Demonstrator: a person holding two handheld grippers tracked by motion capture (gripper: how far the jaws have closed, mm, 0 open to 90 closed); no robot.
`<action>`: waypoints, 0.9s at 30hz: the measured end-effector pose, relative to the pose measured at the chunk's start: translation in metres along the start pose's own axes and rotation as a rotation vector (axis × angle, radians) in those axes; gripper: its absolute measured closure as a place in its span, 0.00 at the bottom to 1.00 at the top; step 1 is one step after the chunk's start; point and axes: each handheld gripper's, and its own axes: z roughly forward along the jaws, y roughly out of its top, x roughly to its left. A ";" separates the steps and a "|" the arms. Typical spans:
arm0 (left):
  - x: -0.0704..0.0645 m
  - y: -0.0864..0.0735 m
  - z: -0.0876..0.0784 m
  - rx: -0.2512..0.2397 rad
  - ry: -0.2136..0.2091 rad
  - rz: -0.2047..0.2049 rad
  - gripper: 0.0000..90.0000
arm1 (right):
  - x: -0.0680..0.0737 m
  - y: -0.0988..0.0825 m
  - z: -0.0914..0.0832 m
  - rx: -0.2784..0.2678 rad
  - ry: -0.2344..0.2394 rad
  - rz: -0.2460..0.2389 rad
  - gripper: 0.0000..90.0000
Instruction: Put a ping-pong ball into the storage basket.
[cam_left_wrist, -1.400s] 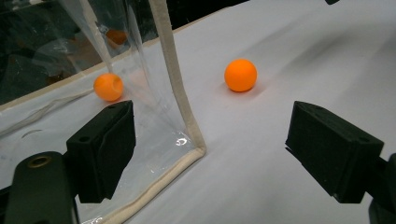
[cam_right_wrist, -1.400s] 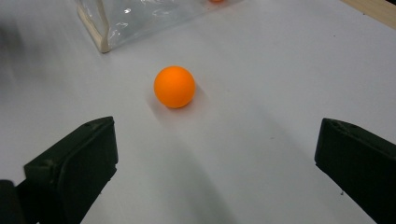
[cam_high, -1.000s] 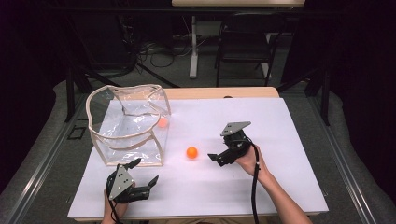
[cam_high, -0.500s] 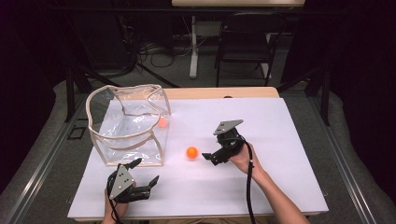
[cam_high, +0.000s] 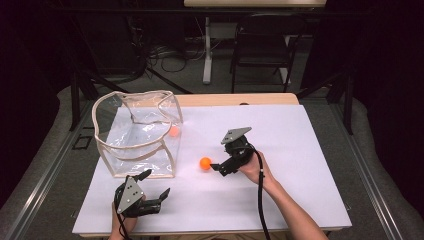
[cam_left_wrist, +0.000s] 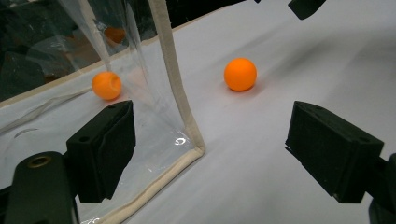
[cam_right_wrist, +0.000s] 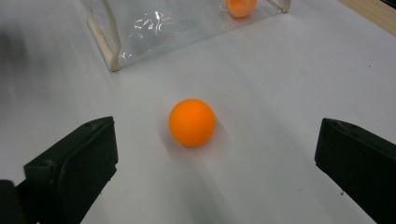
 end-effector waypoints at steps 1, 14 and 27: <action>0.000 0.000 0.000 0.000 0.000 0.002 0.18 | 0.000 0.000 0.001 0.005 0.001 0.002 0.00; -0.001 0.000 0.000 0.002 -0.002 0.004 0.18 | 0.000 0.002 0.017 0.021 0.020 -0.002 0.00; 0.001 0.000 0.000 0.007 -0.001 0.006 0.18 | 0.006 0.004 0.033 0.046 0.034 -0.047 0.00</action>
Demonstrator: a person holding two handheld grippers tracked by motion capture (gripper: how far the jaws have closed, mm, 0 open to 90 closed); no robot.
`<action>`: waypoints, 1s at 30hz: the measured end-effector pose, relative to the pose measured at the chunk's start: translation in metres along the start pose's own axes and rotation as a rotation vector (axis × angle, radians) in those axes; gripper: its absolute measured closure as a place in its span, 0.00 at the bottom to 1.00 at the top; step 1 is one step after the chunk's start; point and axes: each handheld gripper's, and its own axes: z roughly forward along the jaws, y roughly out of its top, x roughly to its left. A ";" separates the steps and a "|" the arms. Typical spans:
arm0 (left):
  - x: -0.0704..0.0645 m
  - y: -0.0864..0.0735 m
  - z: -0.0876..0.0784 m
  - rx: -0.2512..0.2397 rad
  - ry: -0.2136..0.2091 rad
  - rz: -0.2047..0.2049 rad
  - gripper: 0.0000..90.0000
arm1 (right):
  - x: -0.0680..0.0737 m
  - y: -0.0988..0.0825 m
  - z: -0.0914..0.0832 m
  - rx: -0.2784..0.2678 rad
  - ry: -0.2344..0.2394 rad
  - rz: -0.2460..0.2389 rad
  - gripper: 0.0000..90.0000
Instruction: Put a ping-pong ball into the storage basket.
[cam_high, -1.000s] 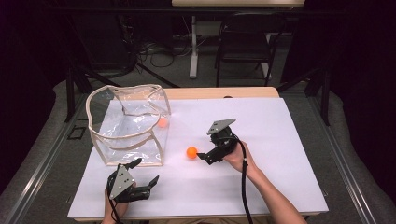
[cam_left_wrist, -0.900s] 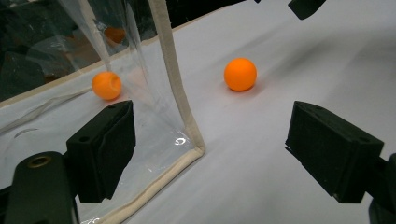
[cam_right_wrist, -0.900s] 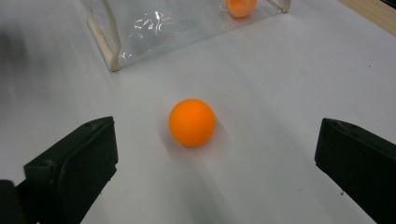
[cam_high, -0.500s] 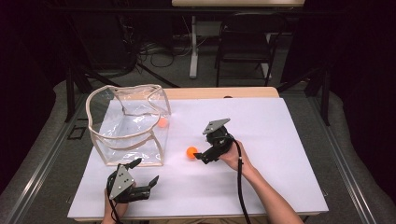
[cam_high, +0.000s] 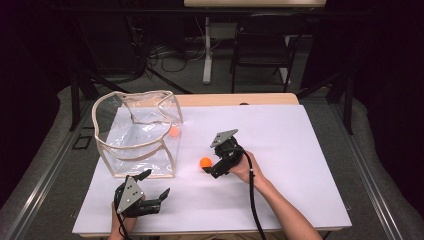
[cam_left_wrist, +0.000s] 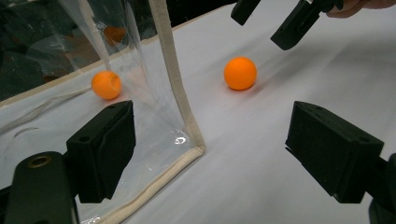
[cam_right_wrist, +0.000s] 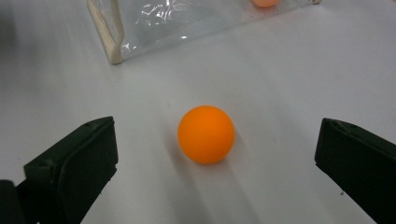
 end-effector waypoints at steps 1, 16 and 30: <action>0.000 0.000 0.000 0.000 0.000 0.000 0.18 | 0.000 0.000 0.002 0.008 0.005 -0.002 0.00; 0.001 0.000 0.000 -0.002 0.001 0.000 0.18 | 0.004 0.003 0.025 0.064 0.014 -0.033 0.00; 0.001 0.000 -0.001 -0.003 0.000 -0.002 0.18 | 0.002 0.001 0.040 0.094 0.024 -0.020 0.00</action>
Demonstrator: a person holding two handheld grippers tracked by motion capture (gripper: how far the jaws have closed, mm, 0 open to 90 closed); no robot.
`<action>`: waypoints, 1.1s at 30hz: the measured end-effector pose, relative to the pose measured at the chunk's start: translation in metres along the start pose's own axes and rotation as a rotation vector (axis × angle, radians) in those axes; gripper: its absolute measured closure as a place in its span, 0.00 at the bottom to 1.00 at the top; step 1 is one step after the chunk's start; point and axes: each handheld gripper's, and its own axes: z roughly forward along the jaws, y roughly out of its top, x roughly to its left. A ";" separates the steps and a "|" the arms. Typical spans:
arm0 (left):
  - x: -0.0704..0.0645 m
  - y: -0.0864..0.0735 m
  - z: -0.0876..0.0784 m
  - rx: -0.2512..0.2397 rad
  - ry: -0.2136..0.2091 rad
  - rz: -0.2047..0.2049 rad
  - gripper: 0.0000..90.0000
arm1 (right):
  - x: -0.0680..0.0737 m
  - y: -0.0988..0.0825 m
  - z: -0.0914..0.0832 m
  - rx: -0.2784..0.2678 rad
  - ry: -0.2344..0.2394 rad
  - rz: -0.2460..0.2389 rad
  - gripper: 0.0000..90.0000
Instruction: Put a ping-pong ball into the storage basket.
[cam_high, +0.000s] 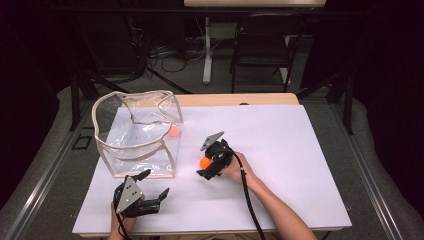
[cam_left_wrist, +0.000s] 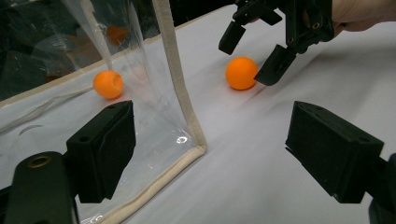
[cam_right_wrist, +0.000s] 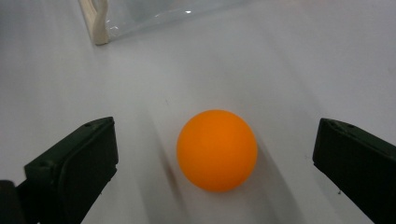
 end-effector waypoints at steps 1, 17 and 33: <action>0.000 0.000 0.000 0.000 0.000 0.000 0.18 | 0.000 0.000 0.001 0.006 -0.002 -0.008 0.00; 0.000 0.000 0.000 -0.002 0.002 -0.003 0.18 | -0.001 -0.001 0.004 0.025 -0.004 0.001 0.35; 0.000 0.000 0.000 0.000 0.002 0.000 0.18 | -0.001 0.000 0.005 0.043 -0.028 0.002 0.56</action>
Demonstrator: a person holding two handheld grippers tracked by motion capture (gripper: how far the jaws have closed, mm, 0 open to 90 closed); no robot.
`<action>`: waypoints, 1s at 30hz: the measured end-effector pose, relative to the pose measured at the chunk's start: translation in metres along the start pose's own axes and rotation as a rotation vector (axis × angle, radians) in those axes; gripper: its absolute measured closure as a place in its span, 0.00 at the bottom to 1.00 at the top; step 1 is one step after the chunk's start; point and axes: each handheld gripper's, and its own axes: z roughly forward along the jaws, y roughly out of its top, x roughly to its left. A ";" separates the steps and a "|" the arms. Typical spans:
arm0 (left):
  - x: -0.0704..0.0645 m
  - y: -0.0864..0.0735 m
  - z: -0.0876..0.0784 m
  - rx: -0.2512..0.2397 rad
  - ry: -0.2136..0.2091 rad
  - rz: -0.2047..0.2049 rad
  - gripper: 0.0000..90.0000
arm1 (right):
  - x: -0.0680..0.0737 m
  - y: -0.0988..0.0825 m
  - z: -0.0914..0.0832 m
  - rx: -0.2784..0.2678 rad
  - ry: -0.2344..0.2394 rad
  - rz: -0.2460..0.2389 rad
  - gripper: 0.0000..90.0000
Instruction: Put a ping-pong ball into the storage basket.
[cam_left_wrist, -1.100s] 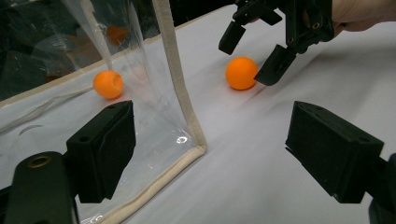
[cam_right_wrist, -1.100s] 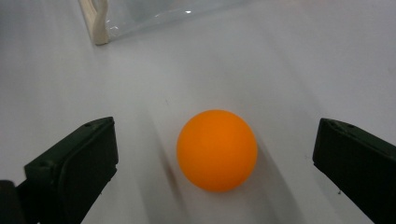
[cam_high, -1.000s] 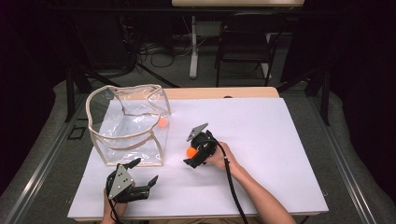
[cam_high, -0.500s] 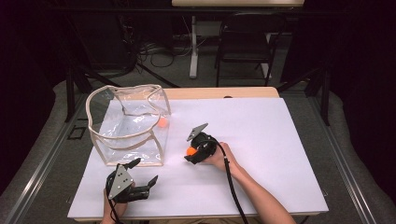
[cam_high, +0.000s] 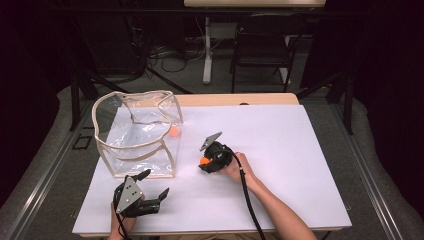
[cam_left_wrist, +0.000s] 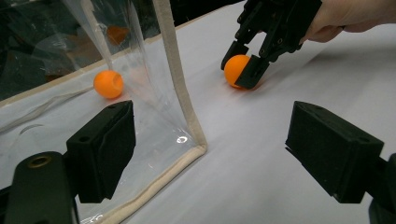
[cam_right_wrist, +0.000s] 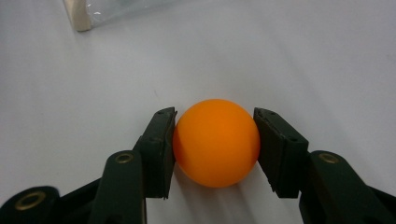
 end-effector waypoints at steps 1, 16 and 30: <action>0.000 0.000 0.000 0.000 0.000 0.000 0.18 | 0.000 0.000 -0.001 -0.003 0.002 -0.002 0.56; 0.000 0.000 -0.001 -0.006 0.003 -0.003 0.18 | -0.001 0.004 -0.014 -0.014 -0.006 -0.010 0.57; -0.001 0.000 -0.001 -0.007 0.004 -0.007 0.18 | 0.001 0.009 -0.028 -0.003 -0.014 -0.032 0.57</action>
